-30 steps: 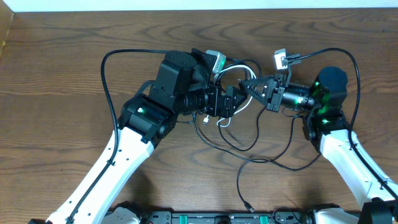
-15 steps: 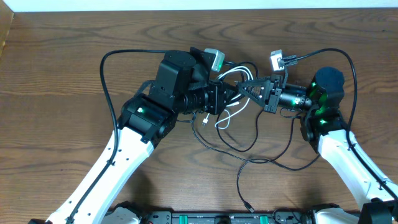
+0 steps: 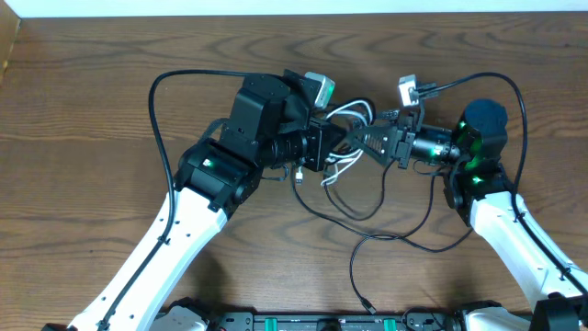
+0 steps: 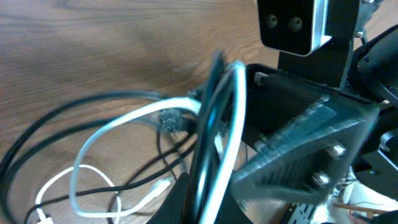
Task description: Untangle cables
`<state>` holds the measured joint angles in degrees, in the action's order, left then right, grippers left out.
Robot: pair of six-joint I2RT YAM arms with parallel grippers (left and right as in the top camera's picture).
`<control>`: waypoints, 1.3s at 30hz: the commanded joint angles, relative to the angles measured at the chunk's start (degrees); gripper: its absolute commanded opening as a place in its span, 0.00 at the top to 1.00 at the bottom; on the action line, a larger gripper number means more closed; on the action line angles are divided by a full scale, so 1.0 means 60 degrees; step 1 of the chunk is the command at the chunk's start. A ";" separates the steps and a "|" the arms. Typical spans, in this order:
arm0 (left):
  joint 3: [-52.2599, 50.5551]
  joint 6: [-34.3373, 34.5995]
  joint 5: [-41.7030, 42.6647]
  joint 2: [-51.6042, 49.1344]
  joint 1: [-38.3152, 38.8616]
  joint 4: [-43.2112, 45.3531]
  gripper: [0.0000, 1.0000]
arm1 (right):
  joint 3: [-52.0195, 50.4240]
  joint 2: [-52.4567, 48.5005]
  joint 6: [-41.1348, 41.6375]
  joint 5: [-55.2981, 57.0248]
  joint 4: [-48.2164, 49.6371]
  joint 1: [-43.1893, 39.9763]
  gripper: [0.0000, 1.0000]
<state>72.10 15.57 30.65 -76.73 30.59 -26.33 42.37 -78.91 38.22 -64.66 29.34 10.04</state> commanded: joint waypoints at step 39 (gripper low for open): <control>0.0200 -0.0951 0.0900 -0.0069 0.0933 -0.0710 0.92 | -0.0018 0.0022 -0.2954 0.6266 -0.2149 0.0710 0.01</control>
<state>72.10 12.12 34.28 -76.73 35.57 -30.85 42.35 -78.91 22.33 -39.83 16.40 13.19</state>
